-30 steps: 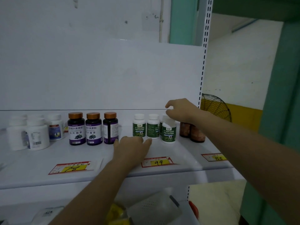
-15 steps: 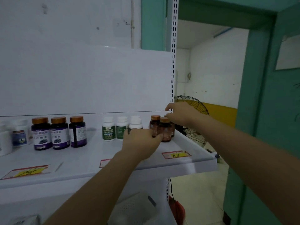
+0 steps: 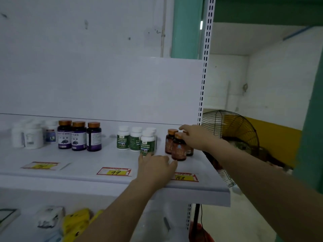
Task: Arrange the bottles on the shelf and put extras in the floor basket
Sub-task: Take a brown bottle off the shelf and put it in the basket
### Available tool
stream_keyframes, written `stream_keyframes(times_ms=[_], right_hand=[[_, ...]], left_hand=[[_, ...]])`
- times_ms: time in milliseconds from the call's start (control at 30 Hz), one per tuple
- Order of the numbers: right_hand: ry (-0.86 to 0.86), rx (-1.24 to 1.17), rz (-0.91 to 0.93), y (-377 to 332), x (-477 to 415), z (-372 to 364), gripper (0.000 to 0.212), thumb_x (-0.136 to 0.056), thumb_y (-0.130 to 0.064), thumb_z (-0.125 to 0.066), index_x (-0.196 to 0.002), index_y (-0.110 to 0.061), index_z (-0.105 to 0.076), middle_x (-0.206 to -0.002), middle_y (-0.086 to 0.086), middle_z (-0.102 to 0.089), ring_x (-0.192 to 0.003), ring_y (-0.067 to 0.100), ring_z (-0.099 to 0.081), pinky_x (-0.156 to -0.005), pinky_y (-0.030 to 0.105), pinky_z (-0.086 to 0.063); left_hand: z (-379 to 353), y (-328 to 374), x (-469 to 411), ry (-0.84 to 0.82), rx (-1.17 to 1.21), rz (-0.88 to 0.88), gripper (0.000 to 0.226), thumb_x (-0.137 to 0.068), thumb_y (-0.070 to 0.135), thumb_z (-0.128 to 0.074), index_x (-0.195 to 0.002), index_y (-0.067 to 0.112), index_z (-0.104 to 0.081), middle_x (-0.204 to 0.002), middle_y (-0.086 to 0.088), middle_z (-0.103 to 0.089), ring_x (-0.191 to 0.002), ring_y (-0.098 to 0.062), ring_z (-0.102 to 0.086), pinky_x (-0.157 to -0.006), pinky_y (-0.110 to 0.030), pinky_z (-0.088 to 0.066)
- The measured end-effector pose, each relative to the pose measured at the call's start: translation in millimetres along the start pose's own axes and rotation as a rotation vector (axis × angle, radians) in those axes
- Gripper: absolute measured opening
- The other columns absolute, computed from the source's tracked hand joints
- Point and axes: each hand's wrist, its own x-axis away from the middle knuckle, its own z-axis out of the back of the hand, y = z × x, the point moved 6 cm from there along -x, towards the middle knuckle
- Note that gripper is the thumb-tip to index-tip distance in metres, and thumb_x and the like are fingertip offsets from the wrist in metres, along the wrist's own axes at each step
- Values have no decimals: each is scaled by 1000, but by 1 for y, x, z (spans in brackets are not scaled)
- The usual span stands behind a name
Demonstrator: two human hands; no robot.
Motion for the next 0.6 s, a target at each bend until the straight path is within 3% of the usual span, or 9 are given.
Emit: stream_keyframes(times_ms=[233,367,467,600], right_hand=[[85,-60,-9,-8,-12,-11,35,-91,-40,-58,-110,-13,-48,-113,15,-58,-98,29,-55,-73,34,-46],[127,-299,10,-13,-11,3,26,-88,-34,-64,-103,-15,-55,-108,10,-59,-90,22,-54,-58,24,-42],[104,-443,71,-28,-4,29,23,-86,-33,-66,-104,-20,-61,-101,2,-60,-87,15,-56,-58,19,-42],[46,-504,161,-47,11,49,24,-89,-32,-64,-112,-27,-61,-107,-1,-60,-90,12,-56,-60,19,-42]], left_hand=[[-6,-1,-2,27,-16,11,48,-96,49,-28,-99,20,-66,-109,-4,-64,-122,-25,-41,-109,-47,-21],[4,-1,-2,167,92,10,44,-94,48,-36,-118,17,-58,-121,-4,-60,-123,-22,-43,-109,-40,-24],[17,-1,-5,270,275,-28,39,-89,45,-52,-118,20,-51,-114,-2,-61,-110,-21,-54,-100,-39,-38],[34,-2,-9,215,711,7,37,-85,38,-64,-114,22,-48,-108,3,-61,-97,-16,-57,-81,-32,-46]])
